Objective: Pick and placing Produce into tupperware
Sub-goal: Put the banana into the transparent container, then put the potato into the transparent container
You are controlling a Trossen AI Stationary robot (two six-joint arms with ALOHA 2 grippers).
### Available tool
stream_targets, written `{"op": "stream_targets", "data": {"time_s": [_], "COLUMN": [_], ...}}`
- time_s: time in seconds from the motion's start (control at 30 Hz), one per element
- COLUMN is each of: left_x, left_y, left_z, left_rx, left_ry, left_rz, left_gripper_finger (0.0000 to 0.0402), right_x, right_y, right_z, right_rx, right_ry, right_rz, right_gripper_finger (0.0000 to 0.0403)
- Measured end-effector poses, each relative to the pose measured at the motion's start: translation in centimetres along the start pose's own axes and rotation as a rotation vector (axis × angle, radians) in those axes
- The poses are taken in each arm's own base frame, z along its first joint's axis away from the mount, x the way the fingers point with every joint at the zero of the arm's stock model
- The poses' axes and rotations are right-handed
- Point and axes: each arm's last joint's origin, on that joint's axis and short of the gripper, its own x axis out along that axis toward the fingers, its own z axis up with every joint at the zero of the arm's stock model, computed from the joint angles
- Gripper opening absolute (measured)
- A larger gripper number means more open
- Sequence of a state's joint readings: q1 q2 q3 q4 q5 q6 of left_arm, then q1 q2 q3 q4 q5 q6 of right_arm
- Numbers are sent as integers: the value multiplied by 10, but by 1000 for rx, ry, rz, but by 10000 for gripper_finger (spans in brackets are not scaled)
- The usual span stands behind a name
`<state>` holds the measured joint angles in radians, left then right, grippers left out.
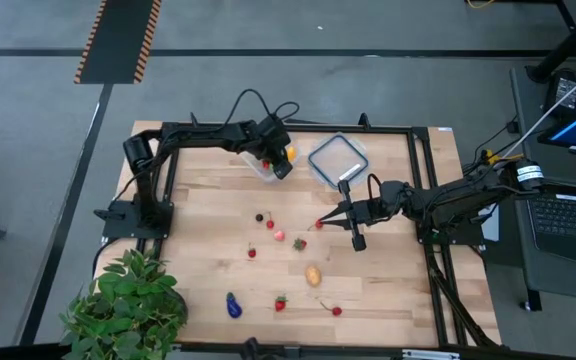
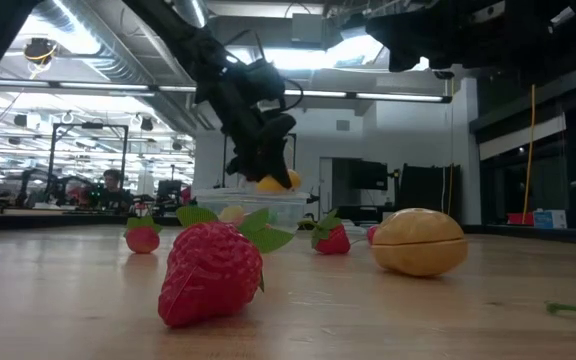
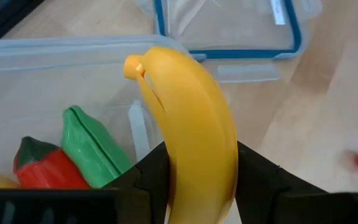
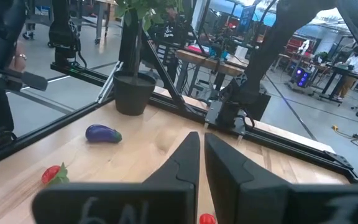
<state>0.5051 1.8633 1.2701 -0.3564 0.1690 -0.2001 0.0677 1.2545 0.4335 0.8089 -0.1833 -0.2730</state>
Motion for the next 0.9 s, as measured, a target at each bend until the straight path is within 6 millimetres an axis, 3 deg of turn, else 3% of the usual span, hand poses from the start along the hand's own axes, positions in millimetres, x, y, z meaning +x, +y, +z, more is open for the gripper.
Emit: {"op": "stream_targets", "data": {"time_s": [0.67,0.9], "left_x": [-2,-2], "left_y": [13,13], "left_z": [-1,-2], "left_rx": [-34,-35], "left_ry": [28,33], "left_rz": [45,46], "left_gripper_finger": [131,239], "right_x": [0,0], "right_y": [0,0], "right_z": [0,0], "right_rx": [2,2], "right_ry": [-2,-2], "right_rz": [0,0], "right_gripper_finger": [28,28]}}
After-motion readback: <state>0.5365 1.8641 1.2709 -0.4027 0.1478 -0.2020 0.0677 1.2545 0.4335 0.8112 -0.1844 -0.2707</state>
